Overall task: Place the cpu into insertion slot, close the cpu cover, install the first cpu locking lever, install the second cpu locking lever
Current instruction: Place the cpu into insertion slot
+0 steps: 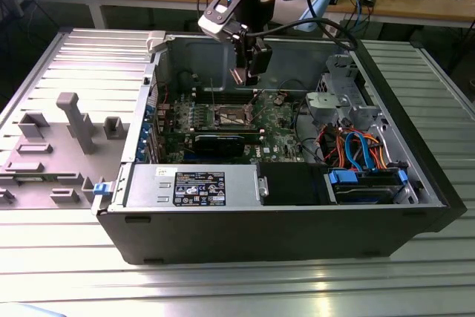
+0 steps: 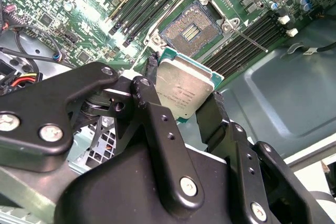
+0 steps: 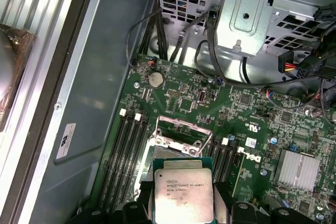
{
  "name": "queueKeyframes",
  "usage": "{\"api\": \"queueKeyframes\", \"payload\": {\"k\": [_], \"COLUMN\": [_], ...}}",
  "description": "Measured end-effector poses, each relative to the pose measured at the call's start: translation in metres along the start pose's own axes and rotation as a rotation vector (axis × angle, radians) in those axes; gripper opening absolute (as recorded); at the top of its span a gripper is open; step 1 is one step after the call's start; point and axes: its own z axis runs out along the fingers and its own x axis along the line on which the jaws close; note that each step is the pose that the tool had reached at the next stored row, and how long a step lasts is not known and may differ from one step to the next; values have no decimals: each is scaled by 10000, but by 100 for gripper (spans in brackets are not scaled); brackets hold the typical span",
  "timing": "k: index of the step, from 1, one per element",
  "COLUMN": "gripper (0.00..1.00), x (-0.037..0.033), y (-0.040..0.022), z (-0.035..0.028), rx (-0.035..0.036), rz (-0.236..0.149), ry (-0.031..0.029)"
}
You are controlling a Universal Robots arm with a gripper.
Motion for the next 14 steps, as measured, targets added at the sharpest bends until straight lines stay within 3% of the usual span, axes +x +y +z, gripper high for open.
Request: {"api": "queueKeyframes", "payload": {"k": [14], "gripper": [55], "x": [0], "y": [0], "z": [0], "rx": [-3], "rz": [140], "ry": [-6]}}
